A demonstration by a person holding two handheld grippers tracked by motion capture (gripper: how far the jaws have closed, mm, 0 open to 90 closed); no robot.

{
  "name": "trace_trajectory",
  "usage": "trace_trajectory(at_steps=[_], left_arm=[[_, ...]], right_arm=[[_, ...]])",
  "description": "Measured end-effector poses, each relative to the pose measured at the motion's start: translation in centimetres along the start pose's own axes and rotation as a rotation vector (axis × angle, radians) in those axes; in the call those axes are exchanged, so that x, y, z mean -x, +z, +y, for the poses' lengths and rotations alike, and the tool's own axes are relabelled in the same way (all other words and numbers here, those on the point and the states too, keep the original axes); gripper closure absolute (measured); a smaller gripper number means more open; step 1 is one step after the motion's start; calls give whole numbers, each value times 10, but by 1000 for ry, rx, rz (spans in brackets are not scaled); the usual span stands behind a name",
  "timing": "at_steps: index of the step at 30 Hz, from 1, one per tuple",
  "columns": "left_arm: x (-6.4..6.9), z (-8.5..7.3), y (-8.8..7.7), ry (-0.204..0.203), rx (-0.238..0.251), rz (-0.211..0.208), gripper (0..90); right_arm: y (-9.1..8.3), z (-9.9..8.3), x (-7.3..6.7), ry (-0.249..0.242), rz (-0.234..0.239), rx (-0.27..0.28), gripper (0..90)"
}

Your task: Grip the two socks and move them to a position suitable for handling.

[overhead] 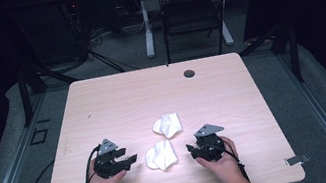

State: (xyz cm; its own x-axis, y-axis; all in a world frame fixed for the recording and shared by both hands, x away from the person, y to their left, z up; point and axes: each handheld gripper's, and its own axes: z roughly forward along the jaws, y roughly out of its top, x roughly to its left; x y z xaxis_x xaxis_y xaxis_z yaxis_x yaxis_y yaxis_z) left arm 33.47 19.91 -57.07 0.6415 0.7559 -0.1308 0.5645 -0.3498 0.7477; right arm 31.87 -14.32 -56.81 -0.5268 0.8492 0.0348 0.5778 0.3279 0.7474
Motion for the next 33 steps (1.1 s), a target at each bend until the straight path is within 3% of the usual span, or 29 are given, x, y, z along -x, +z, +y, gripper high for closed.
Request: trace_trajectory(at_steps=[9,17,21,26,30,33], left_arm=[[2,1,-2,-10,9,2,428],[4,1,-5,-29,28,-42,498],[6,2,-5,-14,34,-44,528],[7,2,-3,-20,20,-65,549],[7,0,-4,-31,23,-68,550],[8,-1,-6,-32,34,-73,552]], right_arm=[[1,1,-5,13,48,8,567],[0,4,-12,-5,43,21,543],[2,4,-16,7,73,21,576],[0,2,-19,-12,80,11,601],[-2,1,-19,20,103,19,632],[-3,3,-21,8,115,32,683]])
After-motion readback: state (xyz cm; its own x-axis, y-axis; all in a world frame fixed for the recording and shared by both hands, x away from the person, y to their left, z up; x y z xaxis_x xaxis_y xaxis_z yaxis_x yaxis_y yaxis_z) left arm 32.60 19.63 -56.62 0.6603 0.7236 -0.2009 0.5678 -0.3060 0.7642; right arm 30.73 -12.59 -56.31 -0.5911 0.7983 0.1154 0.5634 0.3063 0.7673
